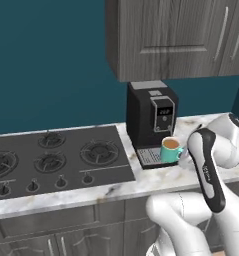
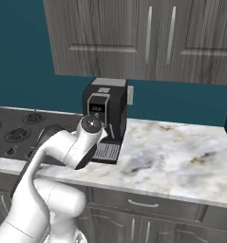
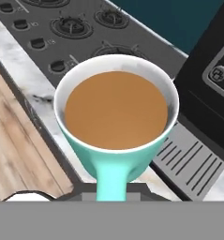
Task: Pick up the brewed coffee from the coffee machine and place it next to the breakfast plate on the dining counter.
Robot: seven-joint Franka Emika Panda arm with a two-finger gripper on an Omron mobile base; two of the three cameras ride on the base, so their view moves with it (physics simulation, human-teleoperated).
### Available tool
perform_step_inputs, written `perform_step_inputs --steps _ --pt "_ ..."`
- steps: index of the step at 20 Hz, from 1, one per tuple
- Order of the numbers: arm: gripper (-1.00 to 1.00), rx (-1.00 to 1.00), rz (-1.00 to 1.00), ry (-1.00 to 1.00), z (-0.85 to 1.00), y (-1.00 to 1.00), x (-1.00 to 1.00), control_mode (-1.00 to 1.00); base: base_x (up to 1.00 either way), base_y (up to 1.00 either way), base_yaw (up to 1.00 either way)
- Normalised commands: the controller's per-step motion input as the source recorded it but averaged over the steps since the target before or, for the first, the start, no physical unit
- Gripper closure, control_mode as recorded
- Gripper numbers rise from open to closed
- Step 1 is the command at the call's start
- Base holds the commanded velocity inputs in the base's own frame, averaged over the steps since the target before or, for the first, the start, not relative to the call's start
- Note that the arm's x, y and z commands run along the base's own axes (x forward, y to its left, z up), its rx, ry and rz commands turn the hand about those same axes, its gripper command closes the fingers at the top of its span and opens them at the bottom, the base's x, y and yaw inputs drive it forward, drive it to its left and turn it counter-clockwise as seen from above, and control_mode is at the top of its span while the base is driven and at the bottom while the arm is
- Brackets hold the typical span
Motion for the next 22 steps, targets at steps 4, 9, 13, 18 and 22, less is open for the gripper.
perform_step_inputs --steps 4,9,13,18,22 --pt "1.00 0.00 0.00 0.00 0.00 0.00 0.00 1.00 -0.42 0.26 0.31" --pt "1.00 0.00 0.00 0.00 0.00 0.00 0.00 1.00 -0.50 0.59 0.55" --pt "1.00 0.00 0.00 0.00 0.00 0.00 0.00 1.00 -0.38 0.71 0.86" --pt "1.00 0.00 0.00 0.00 0.00 0.00 0.00 1.00 -0.13 0.31 0.98" --pt "1.00 0.00 0.00 0.00 0.00 0.00 0.00 1.00 0.00 0.06 0.99"
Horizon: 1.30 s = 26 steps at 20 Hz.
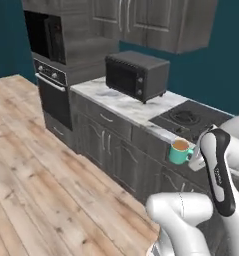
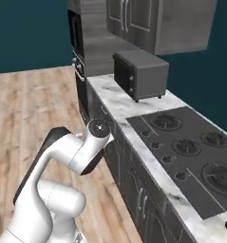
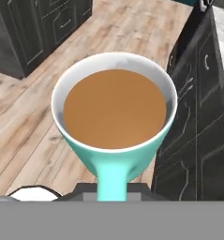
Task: Pick up the brewed coffee from the coffee machine and place it next to the breakfast plate on the dining counter.
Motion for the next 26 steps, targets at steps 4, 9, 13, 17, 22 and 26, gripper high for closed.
perform_step_inputs --steps 4,9,13,17,22,26 --pt "1.00 0.00 0.00 0.00 0.00 0.00 0.00 1.00 0.00 0.00 0.97" --pt "1.00 0.00 0.00 0.00 0.00 0.00 0.00 1.00 0.14 0.00 0.88" --pt "1.00 0.00 0.00 0.00 0.00 0.00 0.00 1.00 0.41 0.00 0.78" --pt "1.00 0.00 0.00 0.00 0.00 0.00 0.00 1.00 0.64 0.01 0.69" --pt "1.00 0.00 0.00 0.00 0.00 0.00 0.00 1.00 0.92 0.14 0.56" --pt "1.00 0.00 0.00 0.00 0.00 0.00 0.00 1.00 0.82 0.38 0.55"
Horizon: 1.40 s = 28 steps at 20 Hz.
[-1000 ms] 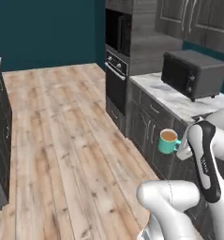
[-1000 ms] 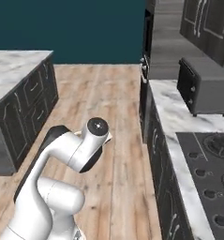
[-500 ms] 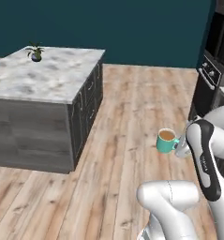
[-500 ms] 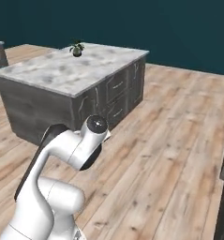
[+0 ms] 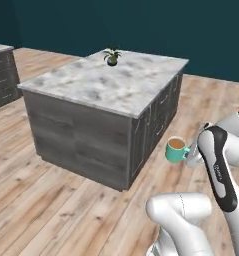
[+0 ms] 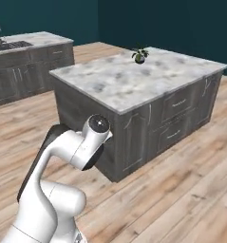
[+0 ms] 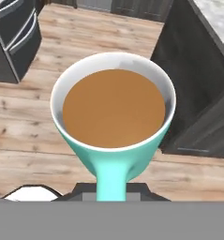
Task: Pick up the brewed coffee from the coffee machine and place it next to the breakfast plate on the dining counter.
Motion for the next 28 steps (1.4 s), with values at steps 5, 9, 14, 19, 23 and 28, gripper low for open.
perform_step_inputs --steps 5,9,14,19,23,28 --pt "1.00 0.00 0.00 0.00 0.00 0.00 0.00 1.00 0.74 0.39 0.59" --pt "1.00 0.00 0.00 0.00 0.00 0.00 0.00 1.00 0.76 0.47 0.55" --pt "1.00 0.00 0.00 0.00 0.00 0.00 0.00 1.00 0.90 0.58 0.47" --pt "1.00 0.00 0.00 0.00 0.00 0.00 0.00 1.00 1.00 0.47 0.36" --pt "1.00 0.00 0.00 0.00 0.00 0.00 0.00 1.00 1.00 0.05 0.22" --pt "1.00 0.00 0.00 0.00 0.00 0.00 0.00 1.00 1.00 0.00 0.05"
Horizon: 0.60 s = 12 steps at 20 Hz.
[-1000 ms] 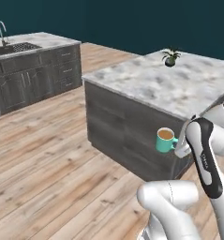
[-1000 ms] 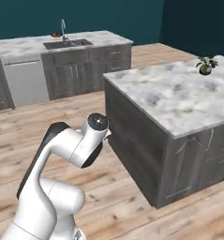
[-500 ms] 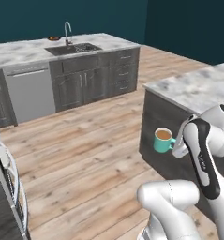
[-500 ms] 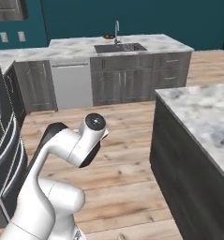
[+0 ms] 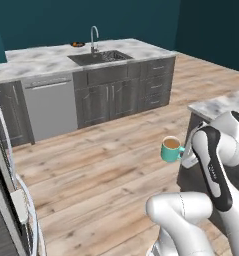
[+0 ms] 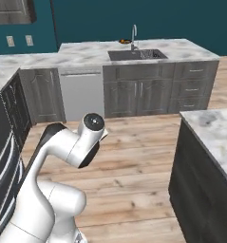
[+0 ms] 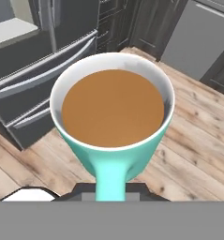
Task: Pick up the brewed coffee from the coffee machine and place it next to the breakfast plate on the dining counter.
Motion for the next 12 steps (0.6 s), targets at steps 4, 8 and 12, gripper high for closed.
perform_step_inputs --steps 4,8,12 --pt "1.00 0.00 0.00 0.00 0.00 0.00 0.00 1.00 1.00 0.00 0.01" --pt "1.00 0.00 0.00 0.00 0.00 0.00 0.00 1.00 1.00 0.00 0.00" --pt "1.00 0.00 0.00 0.00 0.00 0.00 0.00 1.00 1.00 0.00 0.00"
